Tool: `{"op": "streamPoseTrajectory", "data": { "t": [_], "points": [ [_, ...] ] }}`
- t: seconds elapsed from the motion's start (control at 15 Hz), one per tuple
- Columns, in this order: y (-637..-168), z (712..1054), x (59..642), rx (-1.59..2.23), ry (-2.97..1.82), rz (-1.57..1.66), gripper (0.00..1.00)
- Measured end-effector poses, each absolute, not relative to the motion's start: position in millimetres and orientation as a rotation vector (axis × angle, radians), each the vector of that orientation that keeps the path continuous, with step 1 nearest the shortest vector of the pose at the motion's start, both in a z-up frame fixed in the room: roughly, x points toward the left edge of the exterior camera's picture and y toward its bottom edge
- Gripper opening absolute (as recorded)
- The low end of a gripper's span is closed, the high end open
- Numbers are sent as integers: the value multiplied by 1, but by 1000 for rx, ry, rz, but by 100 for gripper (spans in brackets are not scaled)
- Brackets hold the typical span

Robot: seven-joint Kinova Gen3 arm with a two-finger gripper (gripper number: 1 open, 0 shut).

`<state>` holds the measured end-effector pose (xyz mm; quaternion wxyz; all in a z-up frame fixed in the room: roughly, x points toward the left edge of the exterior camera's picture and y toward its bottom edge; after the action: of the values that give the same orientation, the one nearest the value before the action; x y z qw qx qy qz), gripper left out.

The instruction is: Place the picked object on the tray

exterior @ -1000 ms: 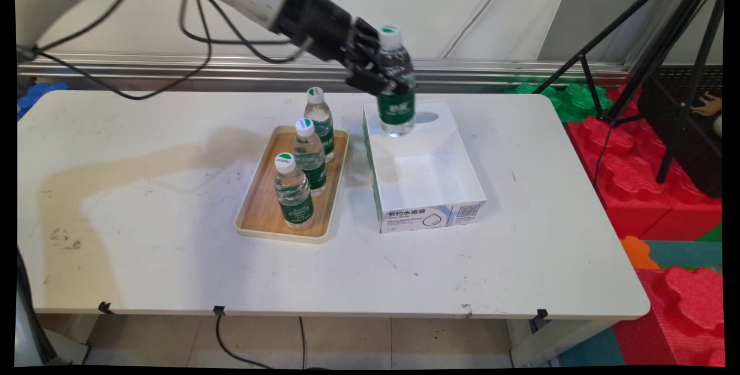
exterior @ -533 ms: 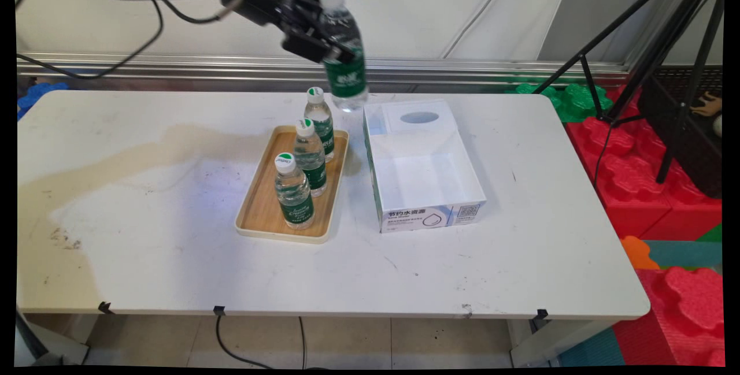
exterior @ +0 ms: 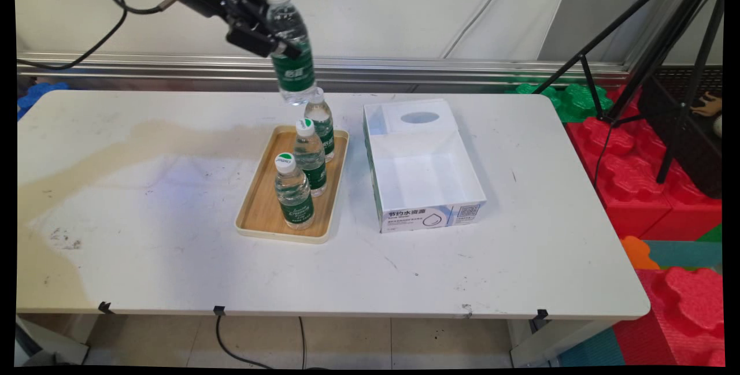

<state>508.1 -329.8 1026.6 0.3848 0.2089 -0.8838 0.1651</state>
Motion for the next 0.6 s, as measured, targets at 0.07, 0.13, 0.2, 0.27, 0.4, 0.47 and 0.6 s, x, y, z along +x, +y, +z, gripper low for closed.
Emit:
{"op": "streamPoseTrajectory", "data": {
  "t": [0.07, 0.13, 0.2, 0.27, 0.4, 0.47, 0.6],
  "points": [
    [-328, 1024, 512, 539, -2260, 419, 0],
    [-327, 1020, 516, 550, -2268, 419, 0],
    [-326, 1014, 521, 563, -2277, 417, 0],
    [-326, 1007, 526, 579, -2284, 415, 0],
    [-327, 993, 533, 604, -2297, 410, 0],
    [-327, 984, 537, 616, -2304, 406, 0],
    [-329, 971, 540, 630, -2310, 401, 0]
  ]
}}
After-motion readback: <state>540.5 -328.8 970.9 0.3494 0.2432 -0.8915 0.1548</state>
